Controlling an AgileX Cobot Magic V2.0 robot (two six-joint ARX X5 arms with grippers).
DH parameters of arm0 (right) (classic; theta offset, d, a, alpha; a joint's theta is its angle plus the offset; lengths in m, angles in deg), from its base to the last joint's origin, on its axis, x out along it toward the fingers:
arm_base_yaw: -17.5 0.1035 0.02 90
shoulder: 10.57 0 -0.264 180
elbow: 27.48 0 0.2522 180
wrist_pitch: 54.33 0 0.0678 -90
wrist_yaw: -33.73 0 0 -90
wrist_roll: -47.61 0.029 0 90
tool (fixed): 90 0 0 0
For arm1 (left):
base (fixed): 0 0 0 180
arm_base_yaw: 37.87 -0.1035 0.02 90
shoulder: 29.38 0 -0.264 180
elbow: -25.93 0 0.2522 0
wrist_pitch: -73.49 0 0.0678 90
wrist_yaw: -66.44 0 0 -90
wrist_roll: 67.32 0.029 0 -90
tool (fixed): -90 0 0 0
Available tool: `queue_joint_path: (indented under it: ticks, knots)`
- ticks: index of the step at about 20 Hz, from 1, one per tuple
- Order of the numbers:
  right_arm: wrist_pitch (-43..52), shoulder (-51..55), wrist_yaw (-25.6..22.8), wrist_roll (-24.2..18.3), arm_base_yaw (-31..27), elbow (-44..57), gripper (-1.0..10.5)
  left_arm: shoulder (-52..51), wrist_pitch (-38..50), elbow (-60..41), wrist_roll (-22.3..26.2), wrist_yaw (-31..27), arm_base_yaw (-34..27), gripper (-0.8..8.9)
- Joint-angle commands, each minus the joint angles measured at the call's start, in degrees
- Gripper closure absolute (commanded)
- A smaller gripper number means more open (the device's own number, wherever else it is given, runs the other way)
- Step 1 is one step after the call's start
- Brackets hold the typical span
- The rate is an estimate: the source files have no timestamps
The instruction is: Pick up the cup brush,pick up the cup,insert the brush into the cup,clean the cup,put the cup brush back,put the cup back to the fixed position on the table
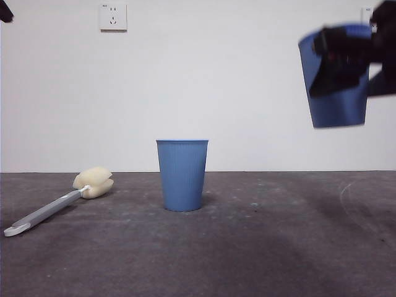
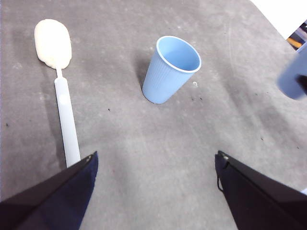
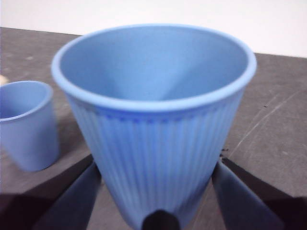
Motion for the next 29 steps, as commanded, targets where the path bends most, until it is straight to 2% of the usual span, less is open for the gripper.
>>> queue_joint_path:
  ticks: [1,2,4,9,12,20,29]
  knots:
    - [8.9,-7.5,5.8,-1.3,-4.6,0.5,9.6,-0.4,-1.2,-0.3,0.7,0.5,0.0,4.05]
    - [13.9,-11.9,8.3,-1.3,-6.3,0.5,9.6,-0.4,-1.4,-0.3,0.8,1.5,0.0,4.05]
    - [21.4,-20.1,10.3,-1.3,-8.3,0.3,9.6,-0.4,-1.2,-0.3,1.0,1.6,0.0,4.05]
    - [34.1,-36.0,14.5,-2.2,-11.2,-2.0,9.6,-0.4,-0.5,-0.3,1.2,1.5,0.0,4.05]
    - [35.3,-42.0,15.5,-4.6,-11.4,-5.1,9.6,-0.4,0.4,-0.3,1.8,1.5,0.0,4.05]
    - [42.5,-52.1,17.0,-5.8,-11.5,-7.5,9.6,-0.3,0.7,-0.3,3.1,1.1,0.0,4.05]
    - [38.3,-55.1,20.5,-5.8,-11.4,-6.7,9.3,1.4,0.7,-0.3,4.2,0.9,0.0,4.05]
